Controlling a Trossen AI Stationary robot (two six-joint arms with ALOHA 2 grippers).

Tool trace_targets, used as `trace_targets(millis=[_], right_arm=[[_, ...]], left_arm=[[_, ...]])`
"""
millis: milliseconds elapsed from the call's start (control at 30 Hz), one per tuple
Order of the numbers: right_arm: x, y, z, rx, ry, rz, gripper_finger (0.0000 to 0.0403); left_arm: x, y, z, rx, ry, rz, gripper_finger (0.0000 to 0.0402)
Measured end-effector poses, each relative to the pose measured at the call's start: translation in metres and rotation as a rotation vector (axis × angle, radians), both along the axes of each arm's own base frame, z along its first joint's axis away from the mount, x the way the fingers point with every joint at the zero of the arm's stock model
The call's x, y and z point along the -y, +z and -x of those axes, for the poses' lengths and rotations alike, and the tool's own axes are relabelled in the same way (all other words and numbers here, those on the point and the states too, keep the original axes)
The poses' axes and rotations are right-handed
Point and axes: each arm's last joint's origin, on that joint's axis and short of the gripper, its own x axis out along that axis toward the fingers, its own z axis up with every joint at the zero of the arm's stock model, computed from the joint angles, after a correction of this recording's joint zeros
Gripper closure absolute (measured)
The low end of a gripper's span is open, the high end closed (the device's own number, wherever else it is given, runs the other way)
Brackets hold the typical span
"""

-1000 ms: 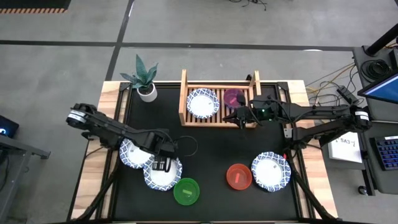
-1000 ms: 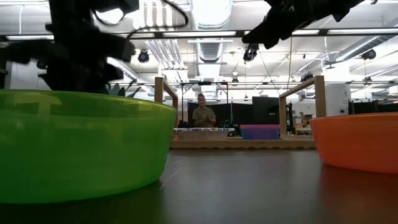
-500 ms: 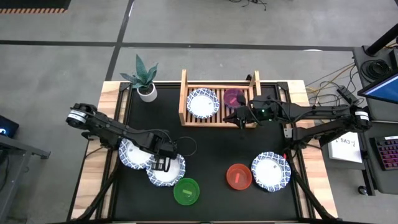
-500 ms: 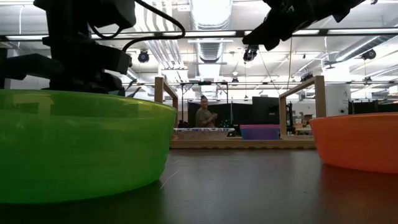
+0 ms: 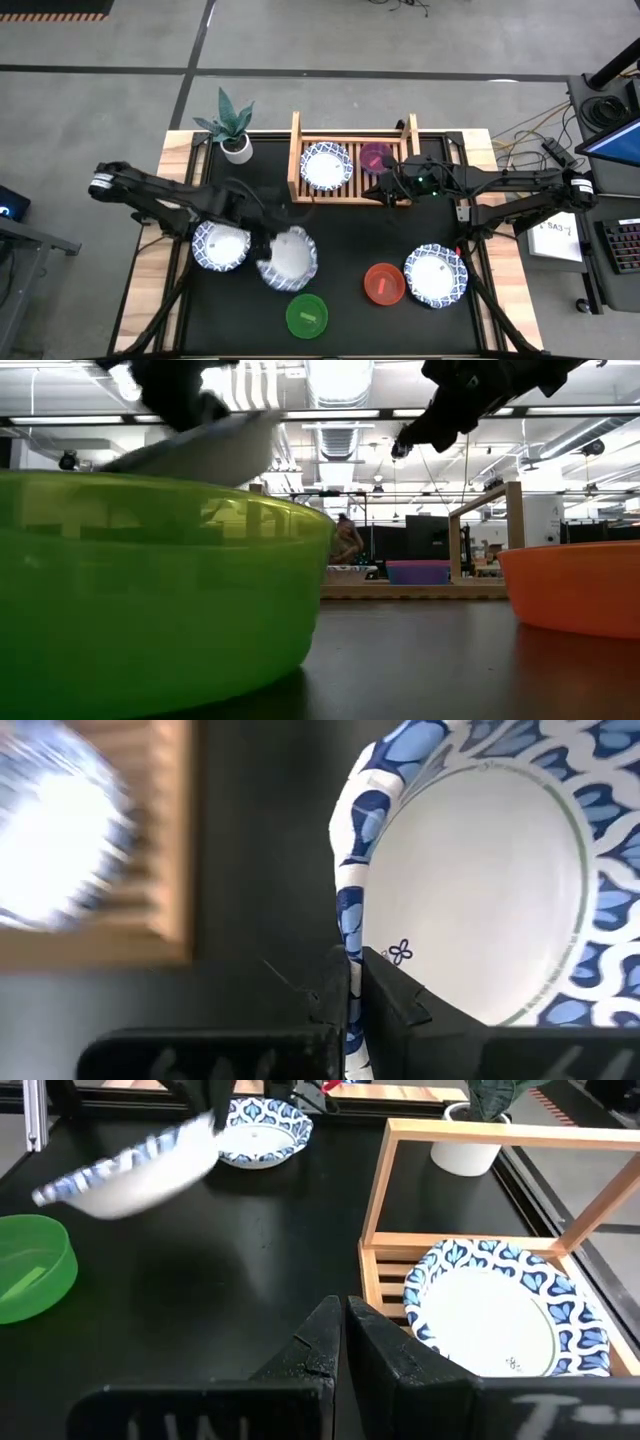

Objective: Place and stack bowls onto a shelf
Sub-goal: Stack the blue patterned bowl on top of the blue patterned bowl on the shelf

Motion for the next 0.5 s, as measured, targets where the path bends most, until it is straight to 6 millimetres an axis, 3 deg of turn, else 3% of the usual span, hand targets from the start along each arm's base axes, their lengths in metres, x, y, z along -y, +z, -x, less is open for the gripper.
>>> trace_targets(millis=[267, 500], right_arm=[[-0.001, -0.001, 0.0, -0.008, 0.0, -0.014, 0.0392], [-0.003, -0.003, 0.001, -0.03, 0.011, -0.007, 0.0392]], left_arm=[[-0.072, 0.06, -0.019, 0.338, 0.217, -0.15, 0.0401], [-0.152, 0.07, -0.056, 0.359, 0.415, -0.236, 0.0402]])
